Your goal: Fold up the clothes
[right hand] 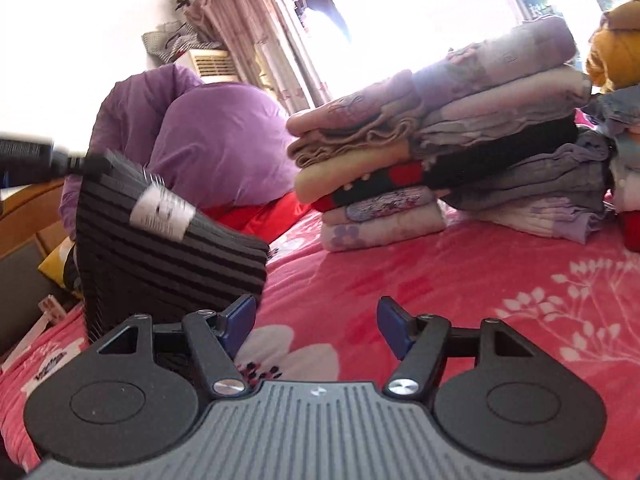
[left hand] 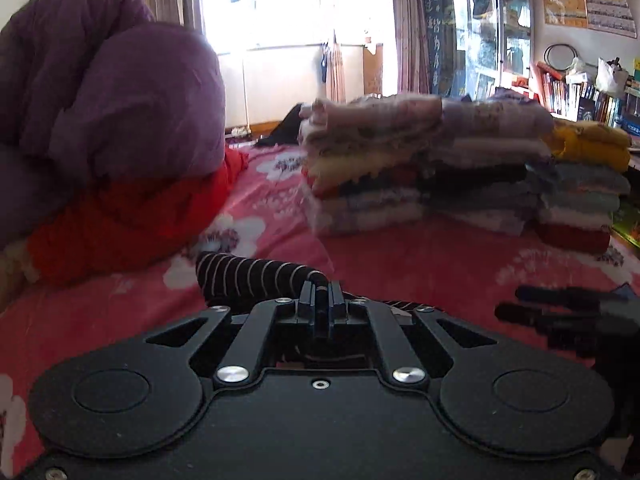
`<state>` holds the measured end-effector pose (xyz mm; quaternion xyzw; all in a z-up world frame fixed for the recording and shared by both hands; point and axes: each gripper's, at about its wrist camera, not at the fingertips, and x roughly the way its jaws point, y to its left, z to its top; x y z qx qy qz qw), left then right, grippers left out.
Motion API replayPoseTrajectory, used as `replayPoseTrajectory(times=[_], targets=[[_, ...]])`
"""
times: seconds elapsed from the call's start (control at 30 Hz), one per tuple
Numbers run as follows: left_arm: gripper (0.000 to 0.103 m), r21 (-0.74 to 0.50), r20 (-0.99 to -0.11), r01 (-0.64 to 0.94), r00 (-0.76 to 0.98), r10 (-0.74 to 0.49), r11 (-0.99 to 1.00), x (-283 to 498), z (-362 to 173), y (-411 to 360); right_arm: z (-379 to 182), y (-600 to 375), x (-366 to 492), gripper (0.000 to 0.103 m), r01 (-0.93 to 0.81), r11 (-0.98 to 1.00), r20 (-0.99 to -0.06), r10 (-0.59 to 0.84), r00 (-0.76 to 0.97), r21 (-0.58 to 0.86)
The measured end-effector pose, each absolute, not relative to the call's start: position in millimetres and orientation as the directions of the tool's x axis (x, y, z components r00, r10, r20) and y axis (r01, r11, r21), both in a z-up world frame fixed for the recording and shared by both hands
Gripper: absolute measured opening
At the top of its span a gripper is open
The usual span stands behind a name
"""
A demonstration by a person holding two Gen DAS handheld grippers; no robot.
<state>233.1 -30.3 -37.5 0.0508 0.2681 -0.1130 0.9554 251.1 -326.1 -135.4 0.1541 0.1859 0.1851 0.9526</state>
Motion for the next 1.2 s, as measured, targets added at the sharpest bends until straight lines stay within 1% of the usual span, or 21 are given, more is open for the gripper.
replayPoseTrajectory(times=[0.1, 0.2, 0.3, 0.4, 0.47, 0.5, 0.53, 0.57, 0.63, 0.67, 0.73, 0.77, 0.87, 0.97, 1.03, 1.07, 1.1, 1.13, 1.17, 1.2], targets=[[0.003, 0.002, -0.598, 0.234, 0.78, -0.187, 0.972, 198.4, -82.4, -15.1, -137.6, -320.2, 248.0, 0.068, -0.323, 0.879, -0.309, 0.434, 0.846, 0.351], [0.003, -0.04, -0.642, 0.21, 0.744, -0.186, 0.977, 163.8, -115.1, -6.1, -141.3, -311.9, 243.0, 0.068, -0.356, 0.866, -0.321, 0.468, 0.823, 0.352], [0.003, -0.095, -0.666, 0.178, 0.72, -0.196, 0.979, 139.6, -133.3, 3.7, -145.3, -300.1, 236.0, 0.068, -0.406, 0.837, -0.334, 0.526, 0.782, 0.367], [0.007, -0.162, -0.669, 0.165, 0.707, -0.231, 0.973, 126.0, -134.3, 11.7, -150.9, -284.4, 229.7, 0.068, -0.448, 0.808, -0.358, 0.577, 0.735, 0.382], [0.02, -0.206, -0.659, 0.127, 0.715, -0.234, 0.97, 118.6, -130.8, 21.3, -155.4, -274.1, 226.6, 0.068, -0.468, 0.788, -0.375, 0.607, 0.701, 0.401], [0.034, -0.229, -0.651, 0.099, 0.724, -0.228, 0.968, 113.9, -129.0, 27.6, -158.4, -269.0, 226.1, 0.067, -0.467, 0.784, -0.392, 0.613, 0.686, 0.409], [0.046, -0.257, -0.641, 0.072, 0.734, -0.225, 0.964, 110.9, -127.1, 34.8, -161.3, -264.1, 225.4, 0.067, -0.467, 0.78, -0.408, 0.62, 0.671, 0.417], [0.047, -0.287, -0.631, 0.052, 0.741, -0.229, 0.956, 108.3, -126.8, 41.4, -164.7, -260.1, 223.8, 0.067, -0.469, 0.776, -0.419, 0.626, 0.658, 0.422], [0.047, -0.335, -0.623, 0.004, 0.749, -0.225, 0.942, 105.4, -127.4, 55.1, -171.4, -252.1, 220.5, 0.054, -0.473, 0.767, -0.441, 0.638, 0.631, 0.434], [0.048, -0.359, -0.618, -0.018, 0.754, -0.223, 0.933, 104.3, -128.5, 61.6, -174.5, -248.2, 218.5, 0.045, -0.474, 0.764, -0.452, 0.642, 0.619, 0.437], [0.05, -0.424, -0.603, -0.048, 0.76, -0.243, 0.904, 101.9, -131.8, 72.0, -172.4, -243.8, 207.6, 0.039, -0.473, 0.783, -0.461, 0.621, 0.634, 0.403], [0.051, -0.45, -0.599, -0.054, 0.759, -0.257, 0.891, 101.7, -134.6, 74.4, -170.1, -242.3, 202.0, 0.033, -0.476, 0.79, -0.464, 0.612, 0.64, 0.386], [0.051, -0.496, -0.59, -0.055, 0.754, -0.289, 0.867, 101.7, -141.0, 75.9, -166.2, -238.2, 184.6, 0.03, -0.491, 0.792, -0.49, 0.611, 0.622, 0.363], [0.053, -0.536, -0.575, -0.039, 0.748, -0.331, 0.843, 105.5, -143.9, 72.3, -167.5, -224.3, 158.9, 0.03, -0.563, 0.764, -0.57, 0.626, 0.532, 0.315], [0.054, -0.542, -0.566, -0.019, 0.748, -0.348, 0.84, 107.3, -143.5, 67.5, -168.7, -218.2, 136.0, 0.032, -0.592, 0.761, -0.618, 0.605, 0.502, 0.264], [0.054, -0.549, -0.559, -0.011, 0.748, -0.357, 0.836, 107.8, -142.6, 65.7, -169.6, -221.8, 128.5, 0.036, -0.578, 0.77, -0.624, 0.598, 0.503, 0.271], [0.055, -0.556, -0.554, -0.008, 0.749, -0.363, 0.831, 108.9, -141.9, 65.0, -170.4, -225.7, 121.3, 0.044, -0.562, 0.778, -0.628, 0.592, 0.505, 0.281], [0.056, -0.562, -0.55, -0.005, 0.749, -0.369, 0.827, 110.0, -141.3, 64.3, -169.7, -232.6, 117.8, 0.049, -0.536, 0.783, -0.622, 0.597, 0.507, 0.314], [0.057, -0.571, -0.544, -0.003, 0.75, -0.376, 0.821, 111.6, -141.0, 64.5, -167.6, -240.4, 115.7, 0.058, -0.51, 0.787, -0.607, 0.604, 0.517, 0.348], [0.059, -0.583, -0.538, -0.002, 0.751, -0.384, 0.813, 113.4, -141.2, 65.1, -164.5, -248.4, 114.9, 0.065, -0.482, 0.791, -0.587, 0.607, 0.536, 0.377]])
